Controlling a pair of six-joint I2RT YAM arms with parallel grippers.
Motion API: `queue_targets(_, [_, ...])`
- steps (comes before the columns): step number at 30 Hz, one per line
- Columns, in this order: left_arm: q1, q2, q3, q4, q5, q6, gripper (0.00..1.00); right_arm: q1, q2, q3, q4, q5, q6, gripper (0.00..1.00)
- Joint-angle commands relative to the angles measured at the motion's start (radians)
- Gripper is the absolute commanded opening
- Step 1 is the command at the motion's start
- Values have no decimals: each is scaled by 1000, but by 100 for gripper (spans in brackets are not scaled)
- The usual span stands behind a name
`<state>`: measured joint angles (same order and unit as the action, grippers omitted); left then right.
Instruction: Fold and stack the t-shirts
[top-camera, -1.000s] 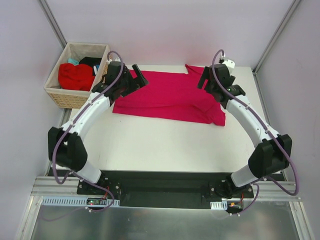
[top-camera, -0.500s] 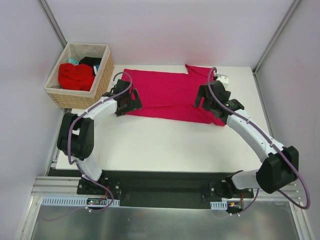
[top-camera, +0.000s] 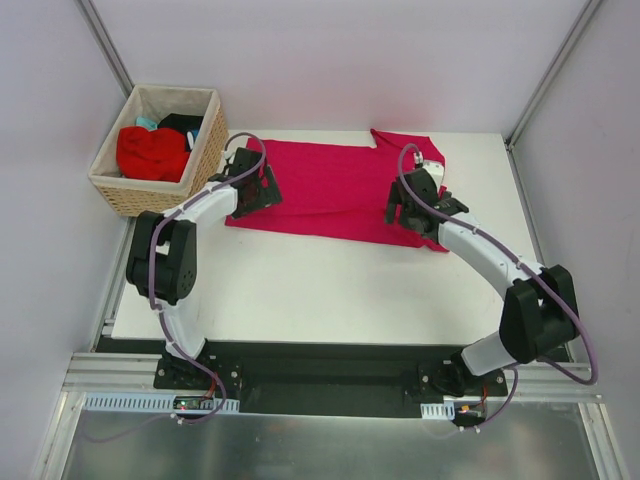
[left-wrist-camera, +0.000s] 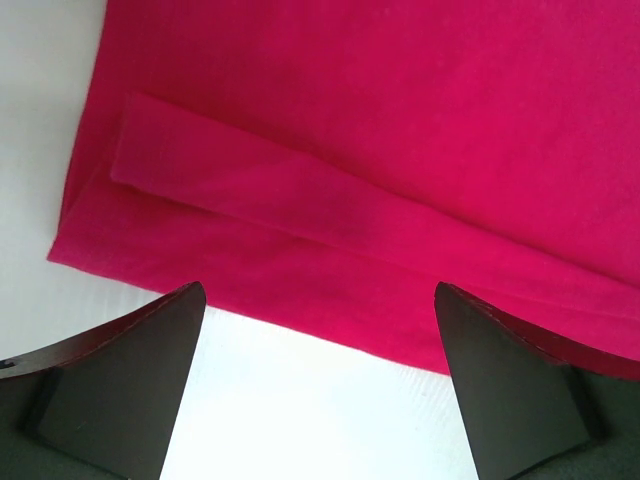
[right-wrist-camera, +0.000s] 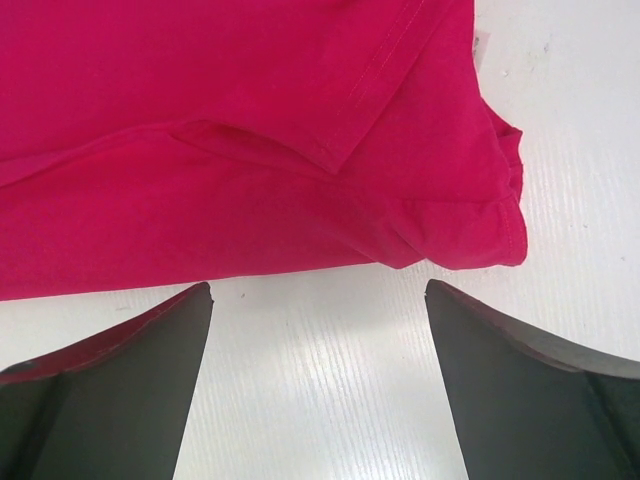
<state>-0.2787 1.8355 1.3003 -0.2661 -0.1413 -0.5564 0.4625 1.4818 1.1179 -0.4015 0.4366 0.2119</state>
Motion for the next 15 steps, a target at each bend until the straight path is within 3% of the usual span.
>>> queue_targets(1, [22, 19, 36, 8, -27, 21, 99, -1, 41, 37, 32, 4, -2, 92])
queue_targets(15, [61, 94, 28, 67, -15, 3, 99, -68, 207, 69, 75, -10, 1, 91])
